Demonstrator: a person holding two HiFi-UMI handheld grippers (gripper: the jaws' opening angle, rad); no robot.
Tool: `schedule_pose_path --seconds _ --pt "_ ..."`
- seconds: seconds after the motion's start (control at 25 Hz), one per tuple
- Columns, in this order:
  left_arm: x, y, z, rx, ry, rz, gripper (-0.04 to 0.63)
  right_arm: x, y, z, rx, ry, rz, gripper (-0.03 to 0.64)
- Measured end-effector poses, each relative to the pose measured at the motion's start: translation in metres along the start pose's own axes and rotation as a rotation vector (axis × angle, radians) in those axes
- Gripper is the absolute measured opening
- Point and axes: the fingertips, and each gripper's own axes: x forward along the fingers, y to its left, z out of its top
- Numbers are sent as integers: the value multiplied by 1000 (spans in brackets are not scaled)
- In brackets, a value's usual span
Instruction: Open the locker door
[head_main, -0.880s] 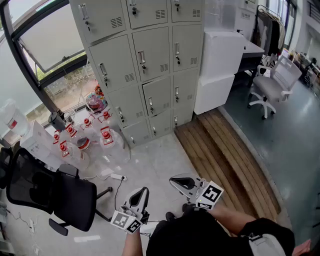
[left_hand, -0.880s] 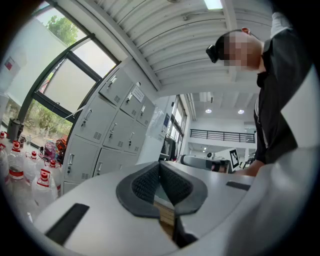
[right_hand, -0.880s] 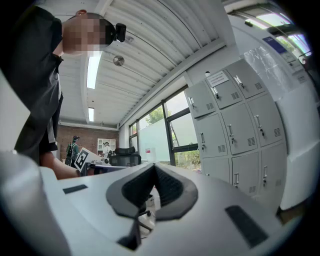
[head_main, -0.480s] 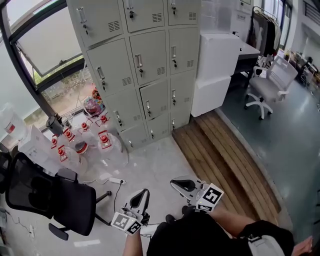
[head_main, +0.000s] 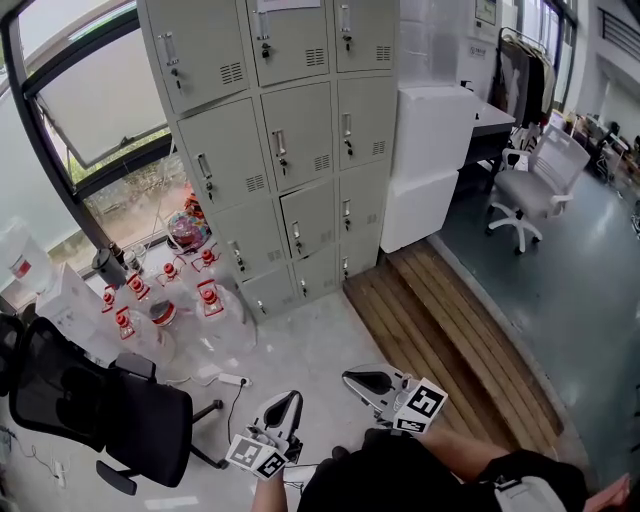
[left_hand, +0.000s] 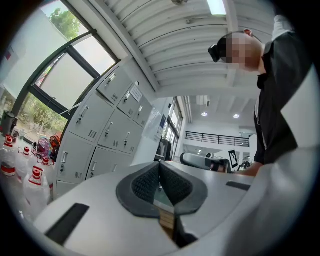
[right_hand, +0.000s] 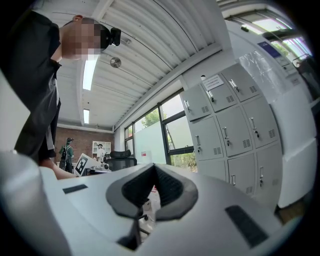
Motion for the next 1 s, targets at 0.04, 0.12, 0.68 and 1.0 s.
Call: schedule_pose_path --seconds 0.04,0.12,0.68,1.0 --pt "1 1 0 -3 -1 -3 15 0 0 1 2 -5 3 11" --pt "4 3 -1 -8 -7 -8 15 1 -2 2 3 -9 4 12" --pt "45 45 -6 -33 8 16 15 19 -52 -6 49 11 26 12" --pt "94 110 17 -17 20 80 15 85 -122 0 91 -27 102 12"
